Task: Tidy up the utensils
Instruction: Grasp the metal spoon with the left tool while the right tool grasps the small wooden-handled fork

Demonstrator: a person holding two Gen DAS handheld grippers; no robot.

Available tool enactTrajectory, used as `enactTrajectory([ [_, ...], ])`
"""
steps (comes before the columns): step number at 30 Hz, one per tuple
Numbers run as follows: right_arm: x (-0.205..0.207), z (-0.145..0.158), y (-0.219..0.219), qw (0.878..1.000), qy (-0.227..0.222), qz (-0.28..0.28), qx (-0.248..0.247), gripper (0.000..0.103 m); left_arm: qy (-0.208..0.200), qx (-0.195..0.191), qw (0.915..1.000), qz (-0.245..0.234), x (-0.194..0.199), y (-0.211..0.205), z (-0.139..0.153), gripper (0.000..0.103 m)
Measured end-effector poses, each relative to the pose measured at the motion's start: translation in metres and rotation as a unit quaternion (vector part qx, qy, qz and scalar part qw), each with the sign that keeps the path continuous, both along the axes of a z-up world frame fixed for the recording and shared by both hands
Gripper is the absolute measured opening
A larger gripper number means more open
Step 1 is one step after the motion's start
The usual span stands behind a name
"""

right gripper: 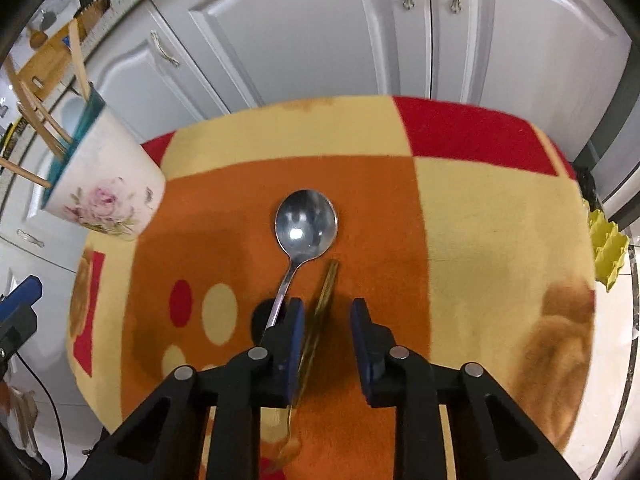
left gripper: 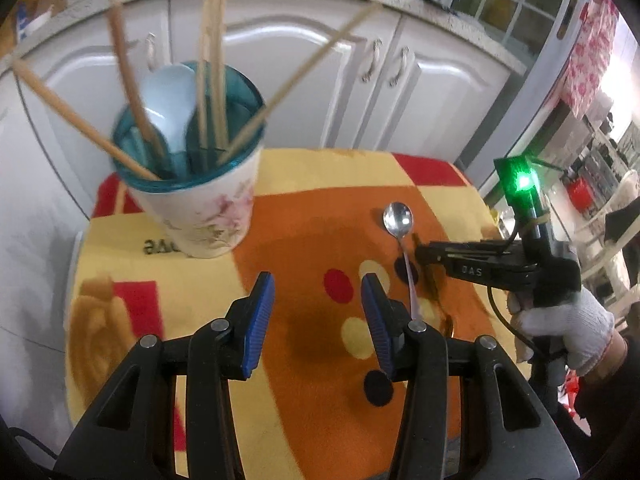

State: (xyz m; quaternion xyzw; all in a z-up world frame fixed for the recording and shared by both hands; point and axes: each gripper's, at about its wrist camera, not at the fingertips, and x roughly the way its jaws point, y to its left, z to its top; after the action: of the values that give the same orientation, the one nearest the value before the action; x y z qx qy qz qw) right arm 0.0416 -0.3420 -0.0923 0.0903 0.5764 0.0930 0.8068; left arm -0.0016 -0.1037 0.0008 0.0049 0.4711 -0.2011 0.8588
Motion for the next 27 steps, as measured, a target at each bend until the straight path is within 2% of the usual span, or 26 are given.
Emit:
enactTrajectory([
  [1,0.001,0.0,0.002,1.0,-0.011,0.003,-0.016,0.012,0.006,0.001,1.0,-0.004,0.005,-0.004,-0.005,0.044],
  [2,0.002,0.0,0.004,0.999,-0.012,0.008,-0.029,0.01,0.01,0.0,0.9999,-0.008,0.009,-0.009,-0.008,0.044],
  [7,-0.006,0.003,-0.013,1.0,-0.01,0.002,-0.03,0.01,0.024,-0.01,0.9988,-0.041,0.031,-0.042,-0.032,0.044],
  [10,-0.017,0.001,-0.035,1.0,0.001,-0.016,-0.01,0.01,0.035,-0.03,0.9969,-0.064,0.049,-0.064,-0.047,0.044],
  [15,-0.027,0.0,-0.052,0.999,0.006,-0.034,0.039,0.01,0.045,-0.037,0.9941,-0.091,0.082,-0.091,-0.065,0.044],
  [20,-0.027,-0.001,-0.062,0.996,0.01,-0.043,0.077,0.01,0.057,-0.04,0.9891,-0.13,0.106,-0.111,-0.074,0.044],
  [23,-0.025,-0.002,-0.065,0.995,0.017,-0.041,0.091,0.01,0.066,-0.025,0.9876,-0.14,0.113,-0.122,-0.08,0.043],
  [25,-0.022,-0.004,-0.064,0.995,0.021,-0.039,0.095,0.01,0.069,-0.022,0.9861,-0.15,0.116,-0.127,-0.084,0.035],
  [27,-0.021,-0.004,-0.064,0.995,0.022,-0.035,0.093,0.01,0.064,-0.011,0.9854,-0.158,0.116,-0.131,-0.085,0.016],
])
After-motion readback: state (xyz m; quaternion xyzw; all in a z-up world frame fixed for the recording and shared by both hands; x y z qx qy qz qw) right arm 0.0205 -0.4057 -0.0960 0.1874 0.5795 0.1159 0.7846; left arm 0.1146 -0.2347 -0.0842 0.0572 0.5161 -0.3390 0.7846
